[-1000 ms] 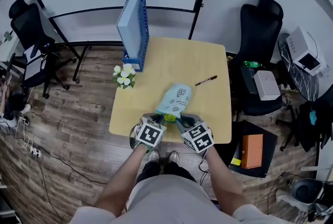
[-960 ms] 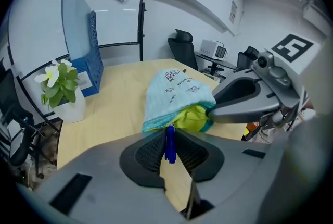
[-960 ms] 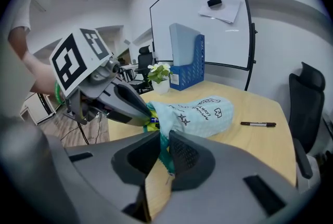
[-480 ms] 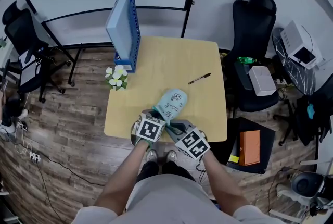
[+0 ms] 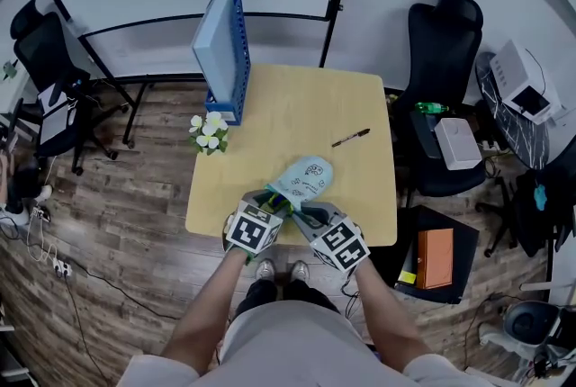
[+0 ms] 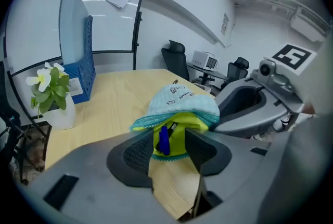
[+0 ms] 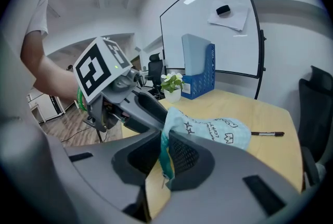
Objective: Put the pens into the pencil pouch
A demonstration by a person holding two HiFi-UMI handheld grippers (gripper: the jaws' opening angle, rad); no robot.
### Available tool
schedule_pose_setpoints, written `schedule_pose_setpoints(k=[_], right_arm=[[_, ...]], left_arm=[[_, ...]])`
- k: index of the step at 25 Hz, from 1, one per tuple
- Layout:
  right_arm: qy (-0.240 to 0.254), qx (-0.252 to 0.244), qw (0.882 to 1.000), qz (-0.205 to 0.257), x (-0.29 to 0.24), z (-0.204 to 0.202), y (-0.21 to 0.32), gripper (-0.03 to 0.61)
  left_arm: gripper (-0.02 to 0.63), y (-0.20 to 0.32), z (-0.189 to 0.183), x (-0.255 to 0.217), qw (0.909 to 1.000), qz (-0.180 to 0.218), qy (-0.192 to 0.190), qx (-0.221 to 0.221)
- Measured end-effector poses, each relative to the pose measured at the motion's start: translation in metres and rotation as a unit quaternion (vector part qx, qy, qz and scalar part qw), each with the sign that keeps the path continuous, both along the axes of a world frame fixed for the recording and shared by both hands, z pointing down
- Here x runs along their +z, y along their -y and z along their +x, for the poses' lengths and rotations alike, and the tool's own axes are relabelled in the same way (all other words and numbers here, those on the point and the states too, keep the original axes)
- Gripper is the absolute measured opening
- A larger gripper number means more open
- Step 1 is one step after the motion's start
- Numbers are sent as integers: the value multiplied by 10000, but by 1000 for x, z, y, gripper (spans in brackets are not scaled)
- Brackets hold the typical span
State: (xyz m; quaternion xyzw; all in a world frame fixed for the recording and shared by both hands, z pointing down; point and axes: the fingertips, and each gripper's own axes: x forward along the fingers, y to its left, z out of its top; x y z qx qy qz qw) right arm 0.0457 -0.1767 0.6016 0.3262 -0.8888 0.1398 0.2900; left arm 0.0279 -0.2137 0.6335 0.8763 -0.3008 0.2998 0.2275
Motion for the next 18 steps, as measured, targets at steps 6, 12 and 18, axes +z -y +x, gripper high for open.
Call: schedule_pose_setpoints(k=[6,12,18], right_arm=[[114,235,9991,324,-22,8,21,49],[176,672,9952,689,-50,28,42,49],[135,1146,9881,1018,-76,63,52,49]], left_arm=[[206,2,-26,-44,9961,607,-584,-249],[204,17,-46,-68,9917,938,-735,-473],[204,32,-33,-71,9918,1030,-707,-256]])
